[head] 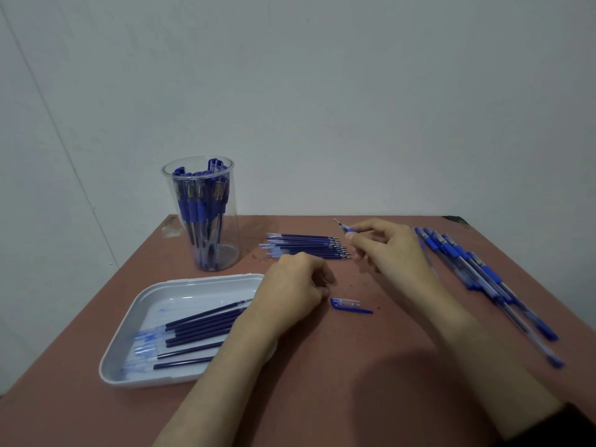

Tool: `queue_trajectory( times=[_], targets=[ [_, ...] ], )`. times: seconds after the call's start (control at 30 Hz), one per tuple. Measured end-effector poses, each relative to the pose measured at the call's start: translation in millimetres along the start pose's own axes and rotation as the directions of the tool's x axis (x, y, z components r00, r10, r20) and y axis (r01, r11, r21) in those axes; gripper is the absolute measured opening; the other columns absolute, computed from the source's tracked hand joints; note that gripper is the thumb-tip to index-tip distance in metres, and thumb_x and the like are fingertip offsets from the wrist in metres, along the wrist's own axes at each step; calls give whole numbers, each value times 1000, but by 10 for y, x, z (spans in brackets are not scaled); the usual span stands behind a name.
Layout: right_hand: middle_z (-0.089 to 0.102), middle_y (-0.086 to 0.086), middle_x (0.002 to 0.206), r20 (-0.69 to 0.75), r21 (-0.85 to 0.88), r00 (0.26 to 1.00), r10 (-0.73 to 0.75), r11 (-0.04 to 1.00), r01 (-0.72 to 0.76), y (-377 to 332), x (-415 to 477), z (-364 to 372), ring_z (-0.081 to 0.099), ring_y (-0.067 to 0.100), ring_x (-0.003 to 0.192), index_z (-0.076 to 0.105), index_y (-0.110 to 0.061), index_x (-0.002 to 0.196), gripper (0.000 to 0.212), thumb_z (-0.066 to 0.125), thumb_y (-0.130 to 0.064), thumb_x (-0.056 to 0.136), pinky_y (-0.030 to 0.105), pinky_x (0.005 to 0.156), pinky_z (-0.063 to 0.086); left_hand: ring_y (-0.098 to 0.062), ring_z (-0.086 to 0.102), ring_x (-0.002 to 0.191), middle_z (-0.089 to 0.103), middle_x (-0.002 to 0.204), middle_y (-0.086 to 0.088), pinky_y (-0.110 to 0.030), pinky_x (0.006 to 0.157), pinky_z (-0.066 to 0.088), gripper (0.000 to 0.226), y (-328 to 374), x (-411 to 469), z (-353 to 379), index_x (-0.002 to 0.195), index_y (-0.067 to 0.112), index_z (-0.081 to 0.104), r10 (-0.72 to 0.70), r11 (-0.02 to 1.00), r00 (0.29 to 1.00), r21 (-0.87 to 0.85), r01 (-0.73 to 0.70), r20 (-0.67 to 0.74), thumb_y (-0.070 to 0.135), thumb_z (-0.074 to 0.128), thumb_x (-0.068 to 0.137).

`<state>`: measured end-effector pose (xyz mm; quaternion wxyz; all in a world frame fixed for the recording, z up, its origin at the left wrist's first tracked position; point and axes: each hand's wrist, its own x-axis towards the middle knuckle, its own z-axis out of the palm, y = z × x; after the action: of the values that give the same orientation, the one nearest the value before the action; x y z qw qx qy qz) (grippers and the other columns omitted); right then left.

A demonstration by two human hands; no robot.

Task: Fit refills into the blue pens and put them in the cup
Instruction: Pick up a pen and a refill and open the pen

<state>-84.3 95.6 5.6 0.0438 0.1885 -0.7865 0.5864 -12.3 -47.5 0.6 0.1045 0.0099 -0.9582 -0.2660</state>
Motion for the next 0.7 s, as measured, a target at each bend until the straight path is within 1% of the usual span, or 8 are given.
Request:
queue_trajectory(
  times=[0.1,0.17,0.23,0.3,0.37,0.53,0.63,0.7],
  targets=[
    [65,3,62,29,-7,1000,-3,1000,3,2,-7,7,55,5,54,71,-24,86,4,67,-23,87,23,54,42,-3,52,72,69,93,8,-21,76,46,25,-11,5,-7,104,25,70,6,1000,1000,-6,-6,20,14,67,82],
    [65,4,63,42,-7,999,-2,1000,2,-8,-7,5,54,3,53,71,-23,88,4,67,-23,87,21,53,41,-1,51,71,66,93,11,-15,69,39,27,-12,16,-23,107,27,68,3,999,999,-48,-5,-49,19,69,81],
    [64,4,62,68,8,998,-4,1000,4,-33,-14,-4,50,1,49,71,-22,89,5,67,-24,88,18,49,39,2,55,71,64,86,13,-8,64,38,24,3,38,-55,106,27,68,-56,964,984,-268,9,-170,23,70,82],
    [63,2,61,128,50,992,-14,999,8,-68,-37,-1,47,4,47,71,-21,92,7,66,-24,89,21,47,35,2,61,76,69,87,10,-8,64,41,19,24,57,-110,103,24,69,-151,818,965,-576,-1,-215,25,69,84],
    [62,3,62,200,104,979,-36,994,16,-104,-71,21,44,10,47,72,-21,93,8,65,-22,90,26,46,32,3,63,78,72,91,6,-10,62,44,17,37,44,-144,101,19,71,-203,661,962,-750,-1,-180,24,68,84],
    [61,5,63,244,145,968,-56,989,20,-142,-104,38,42,13,47,72,-19,94,9,64,-18,90,28,46,31,-6,63,74,70,82,2,-15,60,48,8,28,29,-197,88,15,71,-309,413,938,-911,-18,-158,20,68,84],
    [62,4,63,239,98,971,-29,995,6,-100,-91,27,43,13,50,73,-21,92,8,65,-18,89,27,47,31,-14,65,75,68,86,-7,-20,61,54,5,-9,62,-263,89,14,62,-422,234,890,-969,-77,-173,18,62,89],
    [61,5,61,236,89,972,-11,996,-10,-75,-84,47,42,13,49,73,-20,89,7,66,-17,88,26,46,29,-18,68,76,69,93,-14,-21,65,57,6,-6,58,-279,90,14,55,-427,177,890,-980,-91,-160,19,57,93]
  ],
)
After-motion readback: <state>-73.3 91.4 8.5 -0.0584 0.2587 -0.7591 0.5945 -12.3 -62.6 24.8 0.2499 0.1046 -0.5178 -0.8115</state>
